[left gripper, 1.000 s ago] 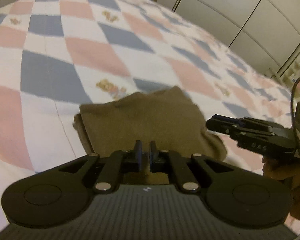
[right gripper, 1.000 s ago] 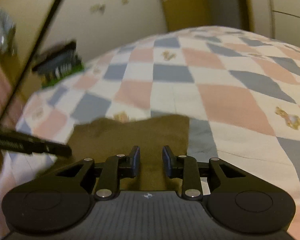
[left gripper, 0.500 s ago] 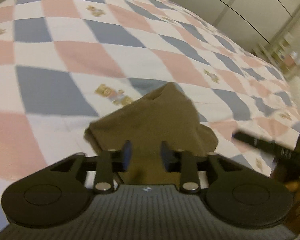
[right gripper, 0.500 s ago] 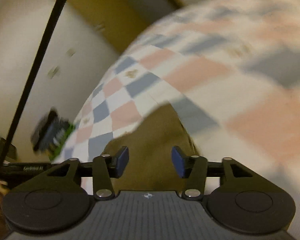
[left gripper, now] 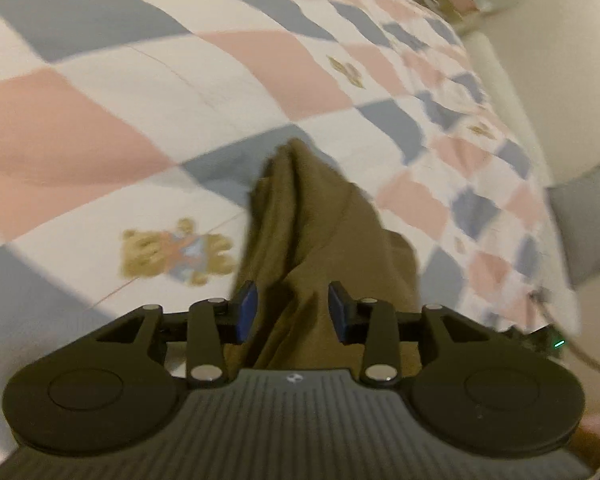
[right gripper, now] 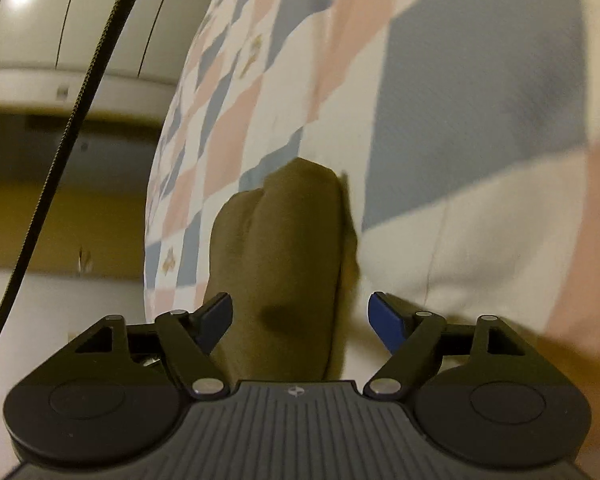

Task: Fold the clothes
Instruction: 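Grasp the folded olive-brown shirt with the left gripper while the right gripper grasps it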

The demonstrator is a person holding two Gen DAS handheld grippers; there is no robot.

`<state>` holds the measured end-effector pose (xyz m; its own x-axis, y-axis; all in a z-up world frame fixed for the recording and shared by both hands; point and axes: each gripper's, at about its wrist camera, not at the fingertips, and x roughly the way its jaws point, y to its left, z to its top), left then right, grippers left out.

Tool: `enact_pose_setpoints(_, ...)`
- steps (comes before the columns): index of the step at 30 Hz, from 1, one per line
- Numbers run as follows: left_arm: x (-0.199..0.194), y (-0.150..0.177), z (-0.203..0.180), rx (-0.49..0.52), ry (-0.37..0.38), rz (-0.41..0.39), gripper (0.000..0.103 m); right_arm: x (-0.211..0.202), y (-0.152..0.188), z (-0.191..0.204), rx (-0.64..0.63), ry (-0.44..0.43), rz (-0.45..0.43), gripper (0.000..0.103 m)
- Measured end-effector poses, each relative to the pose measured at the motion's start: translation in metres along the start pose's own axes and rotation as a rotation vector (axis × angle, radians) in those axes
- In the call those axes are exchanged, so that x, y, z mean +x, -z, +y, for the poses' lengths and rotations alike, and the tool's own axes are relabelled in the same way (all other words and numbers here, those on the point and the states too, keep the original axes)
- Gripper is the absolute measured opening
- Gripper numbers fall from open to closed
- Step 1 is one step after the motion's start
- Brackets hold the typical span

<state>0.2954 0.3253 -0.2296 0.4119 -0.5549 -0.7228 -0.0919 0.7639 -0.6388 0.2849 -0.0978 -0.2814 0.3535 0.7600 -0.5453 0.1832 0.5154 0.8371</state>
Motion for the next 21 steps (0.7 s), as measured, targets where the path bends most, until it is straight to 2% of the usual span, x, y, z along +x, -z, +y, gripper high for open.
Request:
enact_pose_setpoints(2,0.013,-0.012,0.001,0.039,0.028,0.038,0.058,0.003,0.006,0.003,0.003,0.024,-0.022,0.083)
enact_pose_setpoints(6,0.038,-0.023,0.019,0.037,-0.002,0.119,0.058,0.014,0.012,0.008,0.016,0.036,-0.053,0.086)
enact_pose_setpoints(8,0.043,-0.024,0.029,0.004,0.041,0.140,0.063,0.023,0.013,0.010,0.006,0.040,-0.050,0.087)
enact_pose_setpoints(12,0.057,-0.024,0.044,-0.064,0.139,0.169,0.063,0.037,0.011,0.008,-0.009,0.029,-0.045,0.087)
enact_pose_setpoints(17,0.072,-0.024,0.062,-0.151,0.227,0.189,0.063,0.049,0.003,0.002,-0.003,-0.007,-0.019,0.087)
enact_pose_setpoints(18,0.074,-0.024,0.062,-0.149,0.237,0.196,0.063,0.052,0.001,0.001,-0.001,-0.018,-0.012,0.085)
enact_pose_setpoints(20,0.078,-0.024,0.061,-0.140,0.254,0.214,0.060,0.063,-0.003,0.002,-0.001,-0.046,0.018,0.071)
enact_pose_setpoints(21,0.081,-0.023,0.060,-0.136,0.260,0.226,0.058,0.069,-0.005,0.002,-0.002,-0.057,0.034,0.069)
